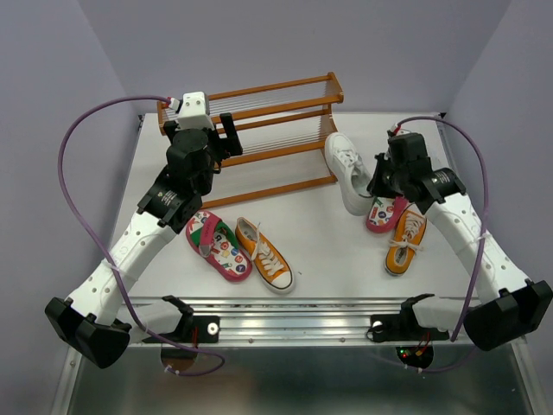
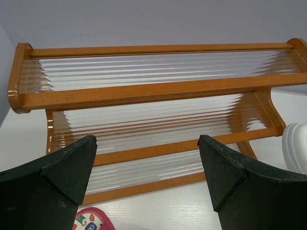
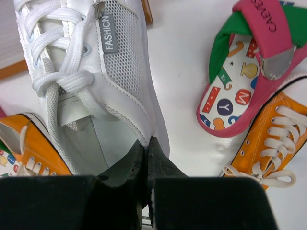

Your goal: Place and organize the shoes onto the shoe shelf

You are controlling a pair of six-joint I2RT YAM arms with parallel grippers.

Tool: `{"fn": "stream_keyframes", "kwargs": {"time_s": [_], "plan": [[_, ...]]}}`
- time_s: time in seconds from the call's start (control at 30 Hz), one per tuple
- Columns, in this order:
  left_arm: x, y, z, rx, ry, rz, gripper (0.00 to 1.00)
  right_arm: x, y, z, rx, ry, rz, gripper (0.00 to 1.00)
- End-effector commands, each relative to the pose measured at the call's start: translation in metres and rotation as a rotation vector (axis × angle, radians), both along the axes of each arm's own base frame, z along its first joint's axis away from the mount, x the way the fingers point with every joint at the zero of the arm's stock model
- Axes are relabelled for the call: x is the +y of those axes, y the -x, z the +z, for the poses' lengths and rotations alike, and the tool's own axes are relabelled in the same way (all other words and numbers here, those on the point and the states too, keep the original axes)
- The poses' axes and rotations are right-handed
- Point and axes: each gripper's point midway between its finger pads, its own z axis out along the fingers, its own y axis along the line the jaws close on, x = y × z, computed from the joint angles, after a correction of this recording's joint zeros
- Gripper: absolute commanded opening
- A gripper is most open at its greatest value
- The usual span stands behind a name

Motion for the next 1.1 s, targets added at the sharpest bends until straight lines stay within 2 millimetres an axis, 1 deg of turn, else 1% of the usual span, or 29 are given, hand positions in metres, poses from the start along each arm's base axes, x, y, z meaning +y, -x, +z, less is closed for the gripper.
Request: {"fn": "stream_keyframes", "kwargs": {"time_s": [0.0, 0.07, 0.1, 0.13, 0.17, 0.2, 0.23, 0.27, 0.33, 0.43, 0.47, 0.53, 0.57, 0.63, 0.67, 0.7, 0.73, 0.77, 0.8, 0.83, 0.87, 0.9, 0.93, 0.97, 1.0, 1.03, 1.07], "plan": [[0.007, 0.004, 0.021, -0.059, 0.019, 0.012, 0.99, 0.014, -0.021, 0.056, -0.15, -0.037, 0.055, 0.01], [0.007, 0.005, 0.021, -0.057, 0.017, 0.015, 0.99, 0.016, -0.03, 0.057, -0.146, -0.029, 0.054, 0.01], [0.008, 0.006, 0.022, -0.058, 0.017, 0.018, 0.99, 0.018, -0.037, 0.061, -0.15, -0.028, 0.058, 0.01], [0.009, 0.006, 0.022, -0.058, 0.017, 0.019, 0.99, 0.019, -0.038, 0.068, -0.165, -0.033, 0.058, 0.01], [0.009, 0.006, 0.023, -0.059, 0.017, 0.019, 0.99, 0.021, -0.044, 0.064, -0.15, -0.027, 0.063, 0.01], [0.01, 0.006, 0.023, -0.058, 0.016, 0.024, 0.99, 0.023, -0.048, 0.071, -0.164, -0.032, 0.065, 0.01], [0.011, 0.007, 0.022, -0.056, 0.015, 0.025, 0.99, 0.025, -0.051, 0.071, -0.164, -0.031, 0.069, 0.01], [0.011, 0.007, 0.023, -0.058, 0.018, 0.027, 0.99, 0.026, -0.055, 0.067, -0.153, -0.027, 0.07, 0.01], [0.013, 0.009, 0.024, -0.059, 0.021, 0.032, 0.99, 0.029, -0.061, 0.071, -0.159, -0.032, 0.074, 0.01], [0.013, 0.01, 0.024, -0.059, 0.026, 0.032, 0.99, 0.033, -0.068, 0.066, -0.142, -0.035, 0.079, 0.01], [0.014, 0.01, 0.025, -0.061, 0.028, 0.035, 0.99, 0.038, -0.069, 0.067, -0.148, -0.041, 0.089, 0.01], [0.014, 0.01, 0.026, -0.062, 0.032, 0.035, 0.99, 0.04, -0.075, 0.066, -0.149, -0.04, 0.086, 0.01], [0.013, 0.01, 0.027, -0.064, 0.034, 0.032, 0.99, 0.041, -0.079, 0.07, -0.164, -0.048, 0.082, 0.01], [0.013, 0.01, 0.026, -0.063, 0.038, 0.028, 0.99, 0.052, -0.084, 0.069, -0.169, -0.058, 0.096, 0.01], [0.013, 0.011, 0.027, -0.065, 0.039, 0.027, 0.99, 0.052, -0.088, 0.068, -0.169, -0.056, 0.086, 0.01], [0.013, 0.011, 0.027, -0.065, 0.04, 0.025, 0.99, 0.056, -0.091, 0.072, -0.179, -0.055, 0.087, 0.01], [0.012, 0.012, 0.027, -0.064, 0.039, 0.023, 0.99, 0.063, -0.096, 0.065, -0.164, -0.043, 0.089, 0.01], [0.013, 0.012, 0.027, -0.063, 0.039, 0.025, 0.99, 0.06, -0.101, 0.064, -0.164, -0.031, 0.064, 0.01], [0.013, 0.013, 0.027, -0.063, 0.039, 0.025, 0.99, 0.065, -0.105, 0.068, -0.177, -0.032, 0.06, 0.01], [0.015, 0.014, 0.028, -0.065, 0.042, 0.028, 0.99, 0.064, -0.11, 0.068, -0.179, -0.028, 0.048, 0.01], [0.015, 0.014, 0.028, -0.065, 0.044, 0.03, 0.99, 0.064, -0.117, 0.058, -0.158, -0.012, 0.024, 0.01], [0.016, 0.015, 0.03, -0.069, 0.046, 0.033, 0.99, 0.063, -0.122, 0.059, -0.16, -0.009, 0.007, 0.01], [0.017, 0.017, 0.03, -0.072, 0.048, 0.033, 0.99, 0.067, -0.126, 0.065, -0.178, -0.011, 0.002, 0.01], [0.019, 0.019, 0.032, -0.075, 0.048, 0.039, 0.99, 0.063, -0.134, 0.063, -0.189, -0.002, -0.041, 0.01], [0.022, 0.021, 0.033, -0.079, 0.05, 0.045, 0.99, 0.062, -0.138, 0.065, -0.201, 0.0, -0.058, 0.01], [0.023, 0.021, 0.033, -0.078, 0.046, 0.049, 0.99, 0.061, -0.144, 0.071, -0.227, -0.009, -0.084, 0.01], [0.026, 0.022, 0.033, -0.078, 0.041, 0.06, 0.99, 0.063, -0.149, 0.068, -0.227, -0.008, -0.09, 0.01]]}}
